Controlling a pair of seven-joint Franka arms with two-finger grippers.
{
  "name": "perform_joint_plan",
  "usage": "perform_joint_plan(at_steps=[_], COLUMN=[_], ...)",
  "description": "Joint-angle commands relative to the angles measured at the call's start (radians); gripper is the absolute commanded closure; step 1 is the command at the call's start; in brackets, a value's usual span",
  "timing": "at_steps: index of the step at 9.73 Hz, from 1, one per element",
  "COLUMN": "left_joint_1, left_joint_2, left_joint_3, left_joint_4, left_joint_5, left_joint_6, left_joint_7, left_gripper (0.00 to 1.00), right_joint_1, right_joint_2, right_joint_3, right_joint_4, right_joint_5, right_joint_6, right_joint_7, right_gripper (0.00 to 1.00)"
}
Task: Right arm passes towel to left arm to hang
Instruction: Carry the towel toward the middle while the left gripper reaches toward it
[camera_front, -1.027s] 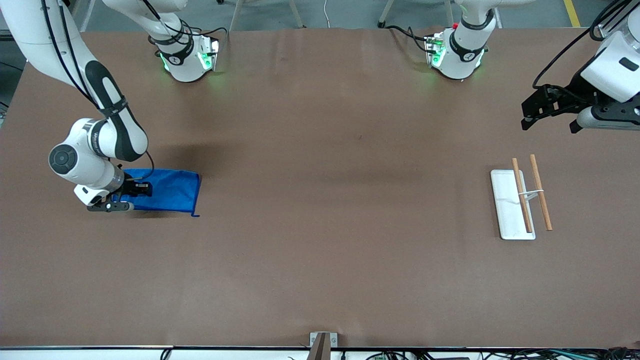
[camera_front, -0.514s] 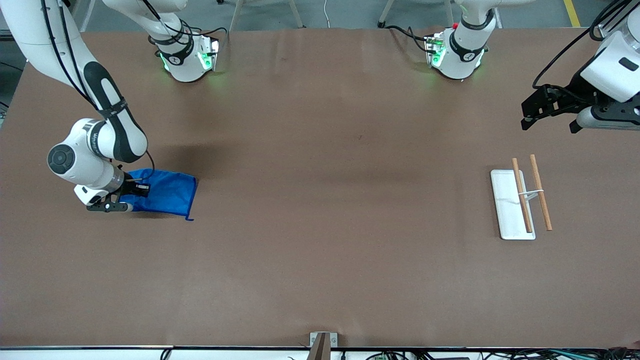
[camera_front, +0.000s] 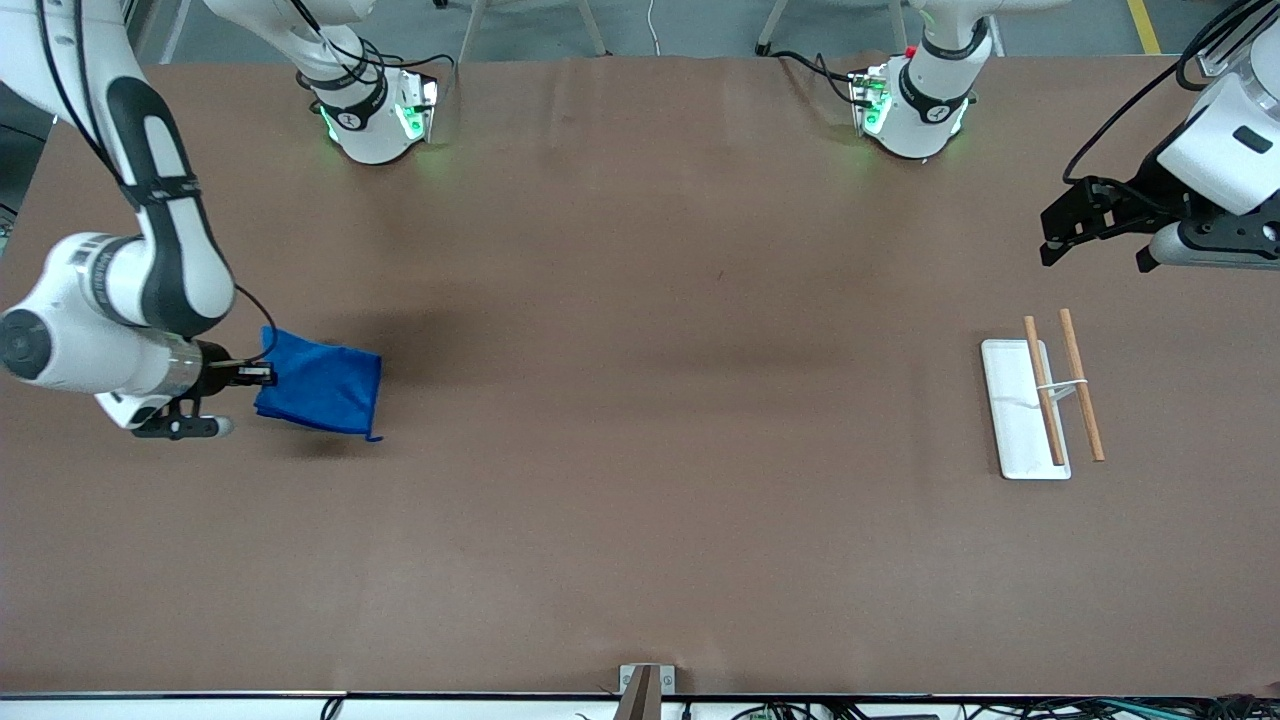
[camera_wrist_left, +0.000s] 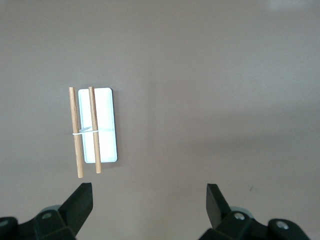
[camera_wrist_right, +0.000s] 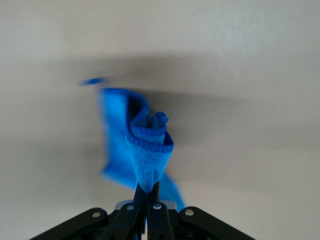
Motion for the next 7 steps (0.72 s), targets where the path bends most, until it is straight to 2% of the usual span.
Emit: perform_joint_plan(at_steps=[1,3,4,5,7], left_joint_1=[0.004,-0.01,-0.021,-0.045,-0.059], left_joint_2=[0.016,0.037,0.042,0.051,0.067], left_joint_3=[-0.004,-0.008,-0.01,-0.012,-0.012], left_joint_4=[-0.018,-0.017,-0.022,-0.025,-0.028], left_joint_5=[0.003,-0.009,-0.01,-0.013,-0.09], left_joint_6=[0.011,0.011,0.013,0.013,0.016], left_joint_7=[0.009,0.009,0.004,0.004,0.012], left_gripper=[0.0,0.0,0.0,0.0,0.0], right_joint_1=[0.039,0.039,0.039,0.036,0.041], right_joint_2=[0.012,0.01,0.01,0.01,0.015], right_joint_3=[0.047,0.183,0.255,0.348,0.429], right_joint_4=[0.149,0.204,0.211,0.221,0.229], right_joint_5=[0.008,0.014,0.026,0.098,0.341], right_joint_6=[-0.161,-0.246,-0.242,-0.225,-0.167], right_joint_7=[0.106,0.2,0.259,0.334,0.412], right_gripper=[1.0,1.0,1.0,1.0,1.0])
